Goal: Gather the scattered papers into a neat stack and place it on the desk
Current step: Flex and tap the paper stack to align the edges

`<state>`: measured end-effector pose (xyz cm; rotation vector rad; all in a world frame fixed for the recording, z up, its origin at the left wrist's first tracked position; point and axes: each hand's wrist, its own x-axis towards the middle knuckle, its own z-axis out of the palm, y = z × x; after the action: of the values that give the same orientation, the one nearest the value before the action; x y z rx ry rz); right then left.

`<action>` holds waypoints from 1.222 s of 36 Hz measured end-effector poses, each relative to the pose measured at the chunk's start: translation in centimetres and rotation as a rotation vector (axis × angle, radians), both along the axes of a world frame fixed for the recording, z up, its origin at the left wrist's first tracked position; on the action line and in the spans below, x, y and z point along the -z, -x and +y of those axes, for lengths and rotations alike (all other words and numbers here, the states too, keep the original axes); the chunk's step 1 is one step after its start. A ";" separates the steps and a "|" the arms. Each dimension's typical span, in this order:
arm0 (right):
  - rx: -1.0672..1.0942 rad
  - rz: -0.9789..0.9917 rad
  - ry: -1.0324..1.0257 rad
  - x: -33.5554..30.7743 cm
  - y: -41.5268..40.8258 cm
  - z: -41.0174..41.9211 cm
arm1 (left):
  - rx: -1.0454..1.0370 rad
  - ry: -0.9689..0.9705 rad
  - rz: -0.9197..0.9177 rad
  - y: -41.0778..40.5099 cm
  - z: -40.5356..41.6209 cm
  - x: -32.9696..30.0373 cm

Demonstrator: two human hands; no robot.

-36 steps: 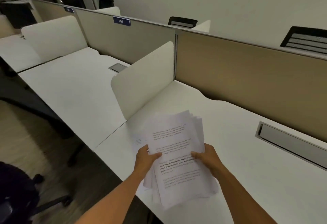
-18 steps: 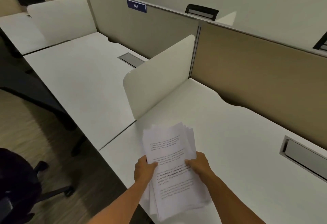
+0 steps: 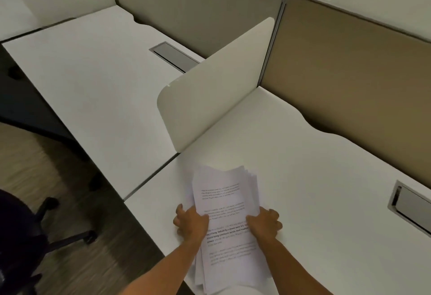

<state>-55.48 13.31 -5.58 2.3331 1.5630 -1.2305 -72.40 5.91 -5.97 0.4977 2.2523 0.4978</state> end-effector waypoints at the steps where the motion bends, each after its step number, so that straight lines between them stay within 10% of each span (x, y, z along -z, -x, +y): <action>1: 0.016 0.003 0.006 0.2 0.1 0.1 | -0.008 -0.001 -0.008 0.1 0.3 0.0; 24: 0.472 0.471 0.036 0.3 0.6 2.0 | -0.051 -0.170 -0.206 2.2 1.9 0.1; 44: 0.444 0.712 0.160 -1.1 -2.1 0.7 | 0.214 -0.369 -0.624 5.6 1.4 -0.3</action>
<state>-53.40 14.01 -4.46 2.3327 0.9953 -2.3841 -78.00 7.35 -5.63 0.6526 1.4984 0.8312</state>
